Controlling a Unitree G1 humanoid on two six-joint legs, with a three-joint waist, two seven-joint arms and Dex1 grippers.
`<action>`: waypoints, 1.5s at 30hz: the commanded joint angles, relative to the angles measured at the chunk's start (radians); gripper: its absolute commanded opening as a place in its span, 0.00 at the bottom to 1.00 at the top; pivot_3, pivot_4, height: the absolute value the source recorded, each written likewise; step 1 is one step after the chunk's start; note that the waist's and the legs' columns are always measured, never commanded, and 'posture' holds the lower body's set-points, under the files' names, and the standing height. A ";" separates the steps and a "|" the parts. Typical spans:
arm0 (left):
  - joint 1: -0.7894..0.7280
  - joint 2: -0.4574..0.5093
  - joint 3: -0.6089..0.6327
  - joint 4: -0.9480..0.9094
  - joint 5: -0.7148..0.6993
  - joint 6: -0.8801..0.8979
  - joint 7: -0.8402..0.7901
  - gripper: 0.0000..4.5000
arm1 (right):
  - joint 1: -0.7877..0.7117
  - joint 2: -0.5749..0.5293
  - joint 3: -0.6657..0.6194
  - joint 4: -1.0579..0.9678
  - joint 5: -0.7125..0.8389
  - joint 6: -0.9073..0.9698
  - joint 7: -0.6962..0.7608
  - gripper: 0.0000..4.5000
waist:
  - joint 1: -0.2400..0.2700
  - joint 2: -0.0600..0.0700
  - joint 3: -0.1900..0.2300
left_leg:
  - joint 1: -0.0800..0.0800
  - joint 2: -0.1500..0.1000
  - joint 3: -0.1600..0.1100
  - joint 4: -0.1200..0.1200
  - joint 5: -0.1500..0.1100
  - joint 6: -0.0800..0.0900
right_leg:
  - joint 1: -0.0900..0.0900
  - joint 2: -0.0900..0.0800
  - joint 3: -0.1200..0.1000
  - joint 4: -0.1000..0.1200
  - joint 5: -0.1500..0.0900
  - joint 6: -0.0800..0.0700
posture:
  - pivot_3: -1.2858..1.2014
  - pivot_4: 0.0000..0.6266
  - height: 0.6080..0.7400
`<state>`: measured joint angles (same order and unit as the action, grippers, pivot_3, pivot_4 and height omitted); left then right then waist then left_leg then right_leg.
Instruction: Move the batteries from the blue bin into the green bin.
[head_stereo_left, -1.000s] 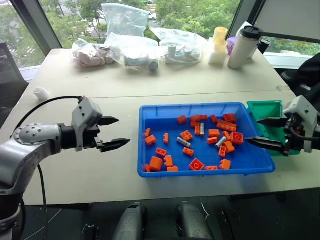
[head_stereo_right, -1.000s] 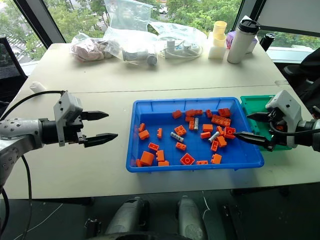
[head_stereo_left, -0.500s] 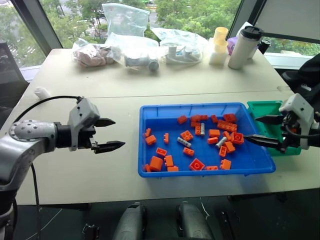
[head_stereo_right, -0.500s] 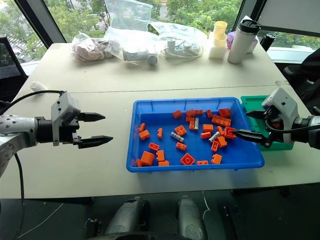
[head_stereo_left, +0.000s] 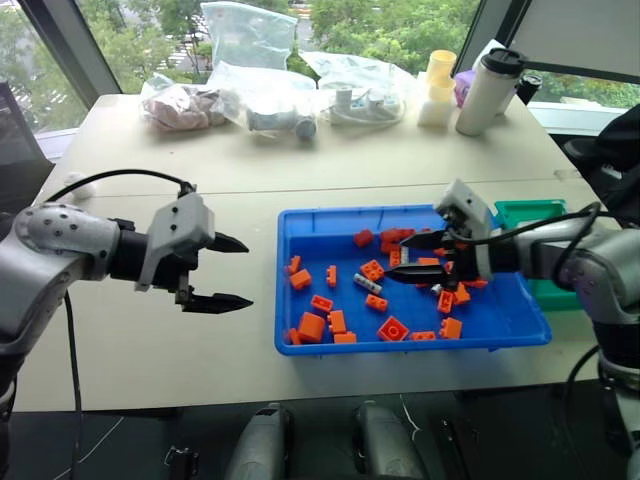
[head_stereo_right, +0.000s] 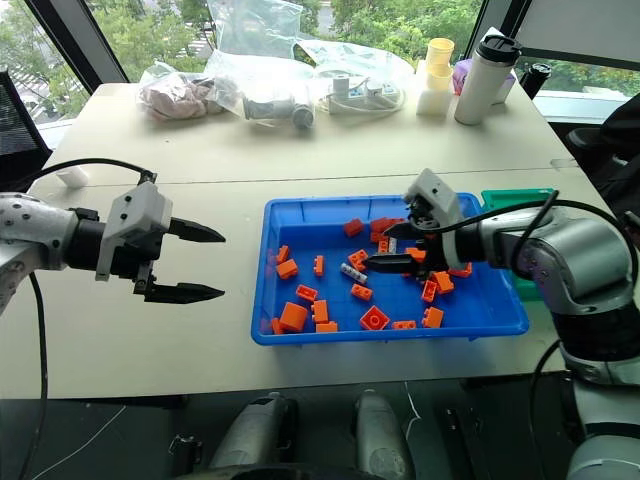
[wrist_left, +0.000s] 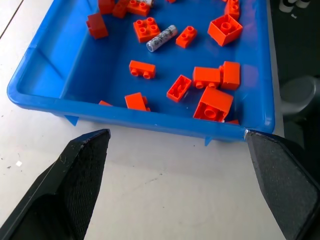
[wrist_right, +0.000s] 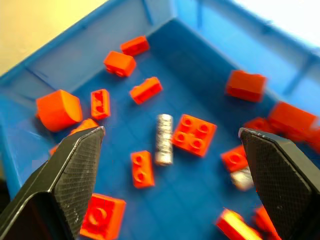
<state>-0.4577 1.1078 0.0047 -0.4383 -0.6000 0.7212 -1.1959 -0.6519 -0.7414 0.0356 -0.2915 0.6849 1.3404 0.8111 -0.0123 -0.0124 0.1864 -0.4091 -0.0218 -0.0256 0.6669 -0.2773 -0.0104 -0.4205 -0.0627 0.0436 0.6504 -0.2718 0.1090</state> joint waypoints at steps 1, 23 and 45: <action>-0.008 -0.013 0.039 -0.061 -0.027 0.024 0.041 1.00 | -0.042 0.080 -0.061 -0.066 0.037 0.201 -0.116 0.99 | 0.005 0.000 0.000 | -0.003 -0.001 0.000 0.000 0.000 -0.001 | -0.003 -0.001 0.000 0.002 0.000 0.000 | 0.52 0.24 1.00; 0.056 -0.087 0.020 -0.086 -0.025 0.033 0.133 1.00 | 0.068 0.079 0.134 -0.135 -0.097 0.071 -0.276 0.60 | -0.004 0.000 0.000 | -0.003 -0.002 0.000 0.000 0.000 0.000 | -0.005 0.001 -0.001 0.003 0.000 0.000 | 0.52 0.24 1.00; 0.042 -0.123 -0.003 -0.091 -0.020 0.043 0.149 1.00 | 0.051 -0.016 0.338 -0.069 -0.298 -0.355 -0.092 0.60 | -0.004 0.000 0.000 | -0.002 -0.001 0.000 0.000 0.000 0.000 | -0.005 0.002 -0.001 0.003 0.000 0.000 | 0.52 0.24 1.00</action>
<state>-0.4003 0.9852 -0.0063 -0.5133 -0.6213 0.7714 -1.0496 -0.5971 -0.7486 0.3490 -0.3839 0.4368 1.0498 0.7038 -0.0161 -0.0126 0.1863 -0.4115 -0.0233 -0.0251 0.6671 -0.2769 -0.0108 -0.4250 -0.0611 0.0424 0.6538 -0.2718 0.1092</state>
